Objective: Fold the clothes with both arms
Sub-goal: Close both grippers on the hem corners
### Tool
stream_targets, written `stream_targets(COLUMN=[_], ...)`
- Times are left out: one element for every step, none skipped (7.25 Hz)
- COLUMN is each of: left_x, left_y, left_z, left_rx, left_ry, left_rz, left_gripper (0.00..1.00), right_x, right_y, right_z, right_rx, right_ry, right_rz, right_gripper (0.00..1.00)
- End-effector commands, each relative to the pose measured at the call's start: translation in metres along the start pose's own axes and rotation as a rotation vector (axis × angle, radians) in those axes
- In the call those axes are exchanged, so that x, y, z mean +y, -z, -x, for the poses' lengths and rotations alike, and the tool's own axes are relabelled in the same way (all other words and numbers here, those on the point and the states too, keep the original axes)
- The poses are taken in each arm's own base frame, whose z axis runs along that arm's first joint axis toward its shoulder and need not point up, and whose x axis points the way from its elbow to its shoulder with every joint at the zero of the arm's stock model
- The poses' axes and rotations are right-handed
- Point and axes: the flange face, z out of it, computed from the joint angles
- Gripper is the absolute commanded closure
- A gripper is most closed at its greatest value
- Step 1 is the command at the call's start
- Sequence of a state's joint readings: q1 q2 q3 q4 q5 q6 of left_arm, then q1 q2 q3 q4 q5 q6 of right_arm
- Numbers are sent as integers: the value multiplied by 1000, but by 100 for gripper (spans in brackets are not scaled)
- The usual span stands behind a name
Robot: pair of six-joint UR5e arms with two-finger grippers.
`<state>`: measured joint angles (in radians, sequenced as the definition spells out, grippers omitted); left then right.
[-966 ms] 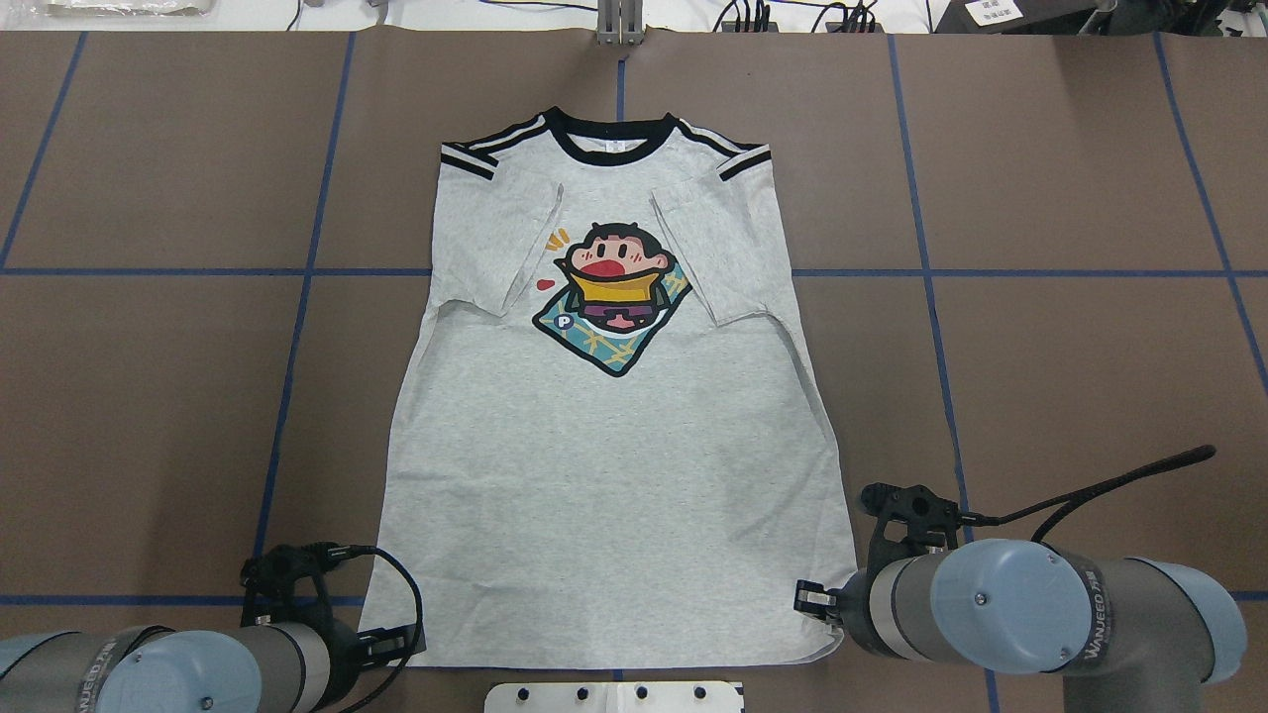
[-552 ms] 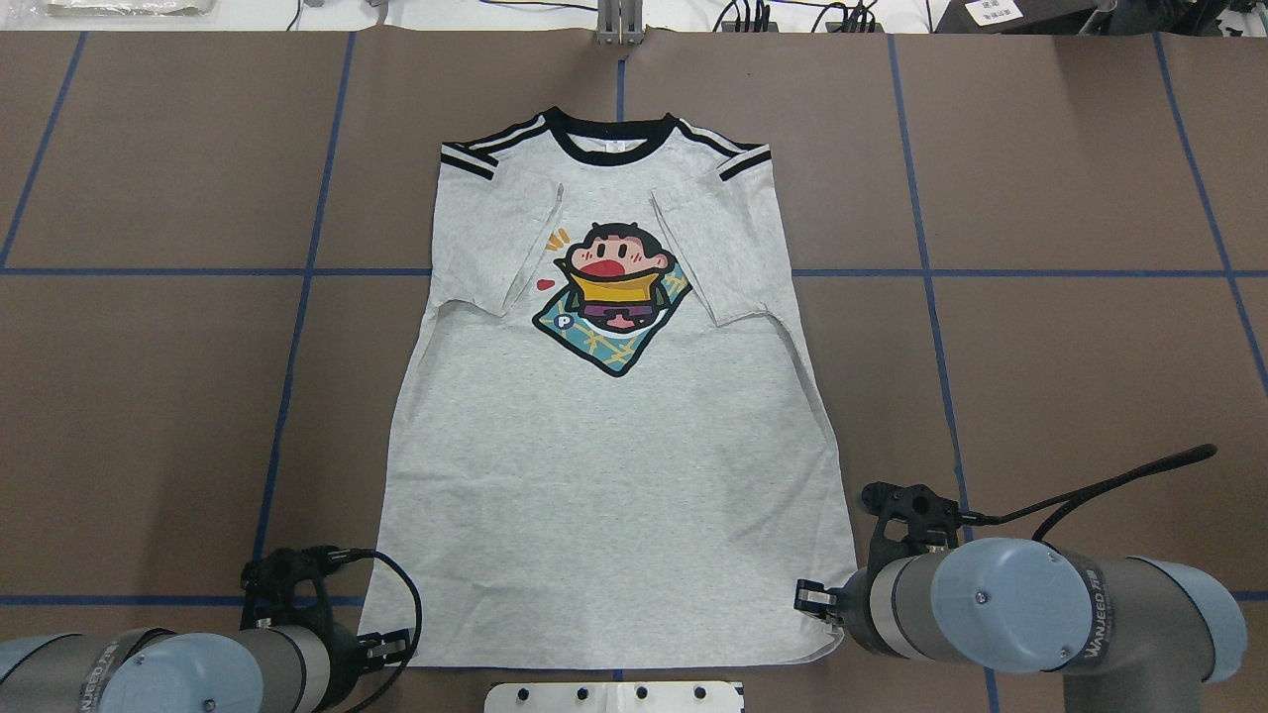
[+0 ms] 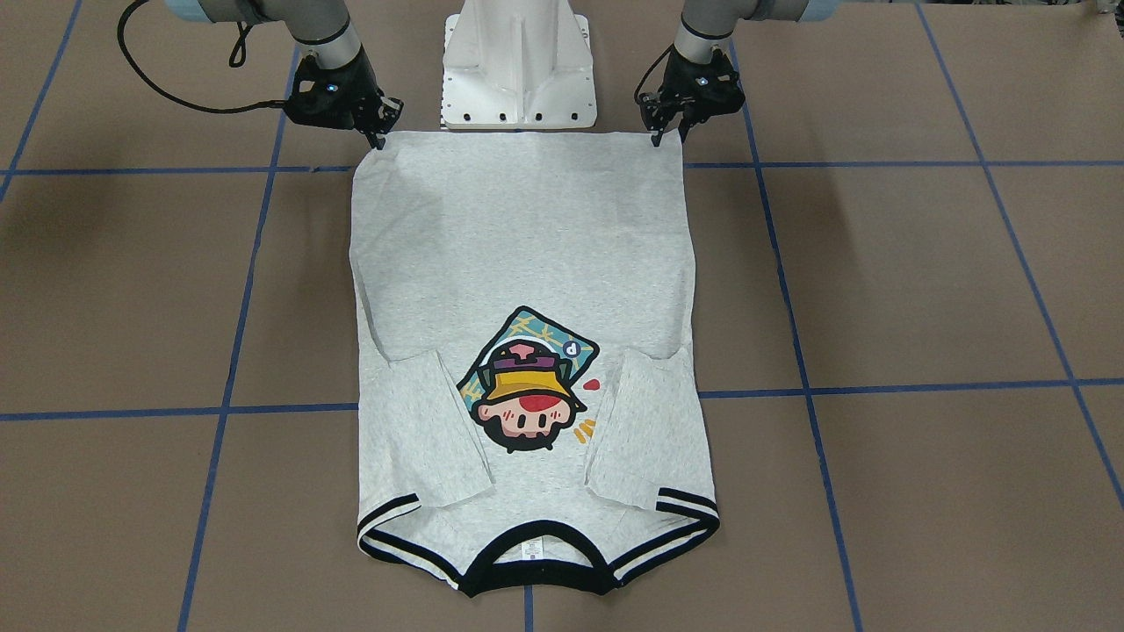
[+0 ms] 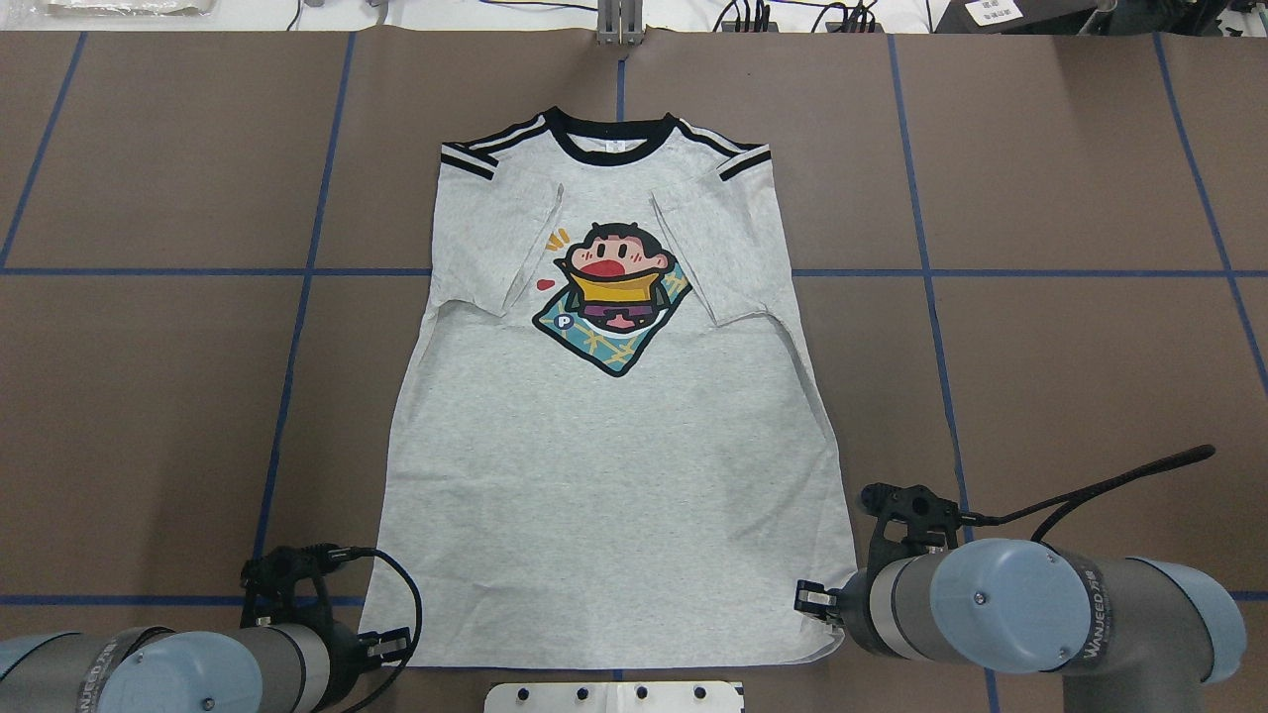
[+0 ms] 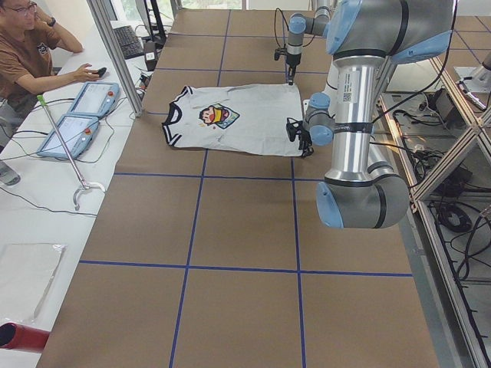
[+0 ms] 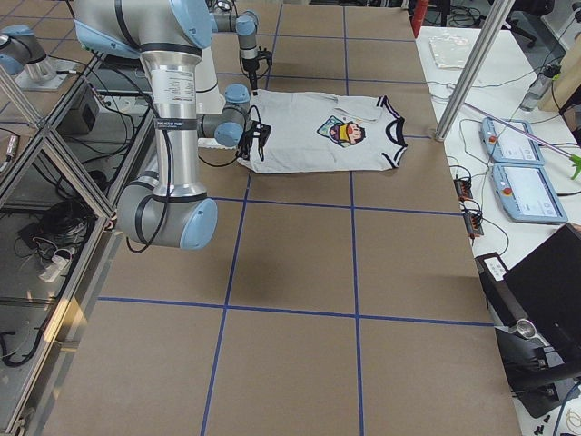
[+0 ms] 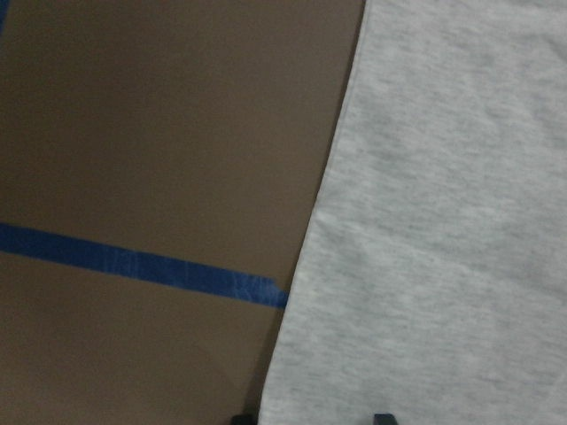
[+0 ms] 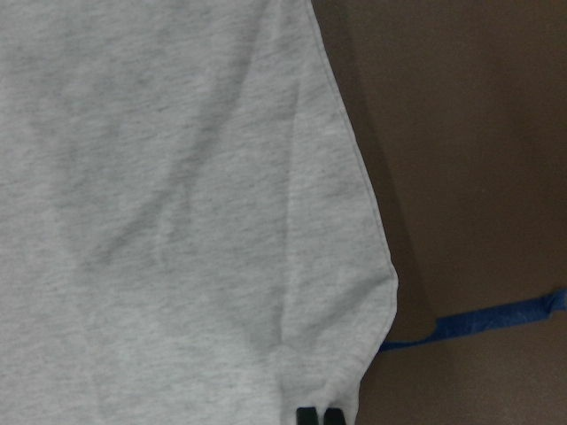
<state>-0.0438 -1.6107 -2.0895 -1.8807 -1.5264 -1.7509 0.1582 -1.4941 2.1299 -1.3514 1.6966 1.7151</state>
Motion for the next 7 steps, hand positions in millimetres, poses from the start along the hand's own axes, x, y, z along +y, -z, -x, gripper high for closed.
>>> stream_targets(left_x=[0,0,0,0,-1,-1,-1], left_y=[2,1,2,2,2,4,12], left_z=[-1,-1,-1,-1,-1,-3,-7], left_rx=[4,3,4,3,3,9,24], left_ry=[-6,-6,-6,-6,-4,-1,1], left_rz=[0,0,2,1,-1,0,5], left_gripper=[55,63,77,88,100,100,100], right_x=[0,0,0,0,0,0,0], right_y=[-1,-2,-2,-2,-2,1,2], right_z=[0,-1,-1,-1,-1,1,1], right_rx=[1,4,3,4,4,-4,-5], right_ry=[0,0,0,0,0,-1,-1], right_rz=[0,1,1,1,1,1,-1], right_gripper=[100,100,100,100,100,100,100])
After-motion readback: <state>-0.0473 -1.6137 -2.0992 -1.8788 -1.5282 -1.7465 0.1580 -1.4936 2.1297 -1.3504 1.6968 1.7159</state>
